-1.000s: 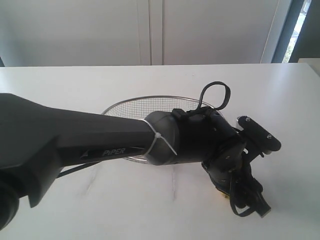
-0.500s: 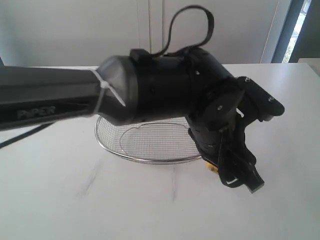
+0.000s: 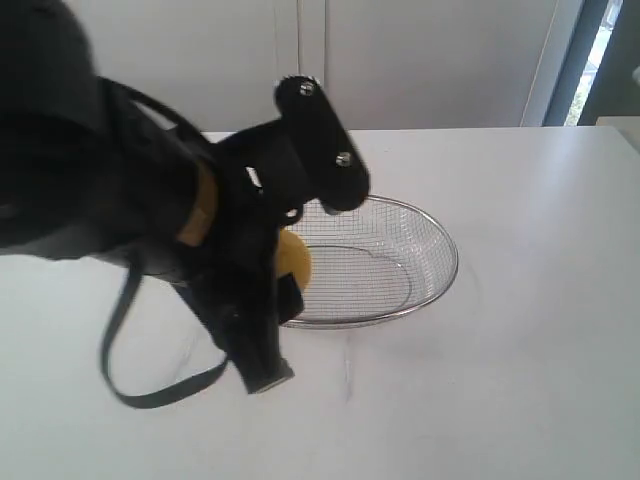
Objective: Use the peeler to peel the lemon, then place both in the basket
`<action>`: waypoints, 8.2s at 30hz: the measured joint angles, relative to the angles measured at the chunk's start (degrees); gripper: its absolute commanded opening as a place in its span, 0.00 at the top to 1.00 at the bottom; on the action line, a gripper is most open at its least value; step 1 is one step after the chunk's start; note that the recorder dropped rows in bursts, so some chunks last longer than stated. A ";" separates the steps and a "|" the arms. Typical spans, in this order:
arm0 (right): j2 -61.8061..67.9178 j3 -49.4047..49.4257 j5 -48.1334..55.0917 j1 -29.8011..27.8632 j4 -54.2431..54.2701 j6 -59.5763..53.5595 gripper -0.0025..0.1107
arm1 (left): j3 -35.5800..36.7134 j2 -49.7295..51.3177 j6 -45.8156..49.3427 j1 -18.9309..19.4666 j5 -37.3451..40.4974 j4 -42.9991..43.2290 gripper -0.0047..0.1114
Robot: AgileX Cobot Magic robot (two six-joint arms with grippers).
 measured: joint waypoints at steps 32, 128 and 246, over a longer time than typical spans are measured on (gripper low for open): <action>46.38 -9.13 22.96 2.84 63.39 -61.89 0.98 | 26.69 -18.30 -37.71 19.49 -45.23 40.34 0.96; 31.24 -10.98 7.00 18.19 71.02 -58.54 0.98 | 26.69 -15.72 -38.62 19.95 -45.93 40.78 0.96; 23.18 -6.17 -18.91 24.51 74.33 -62.33 0.98 | 26.69 -15.72 -38.83 19.95 -48.38 40.20 0.96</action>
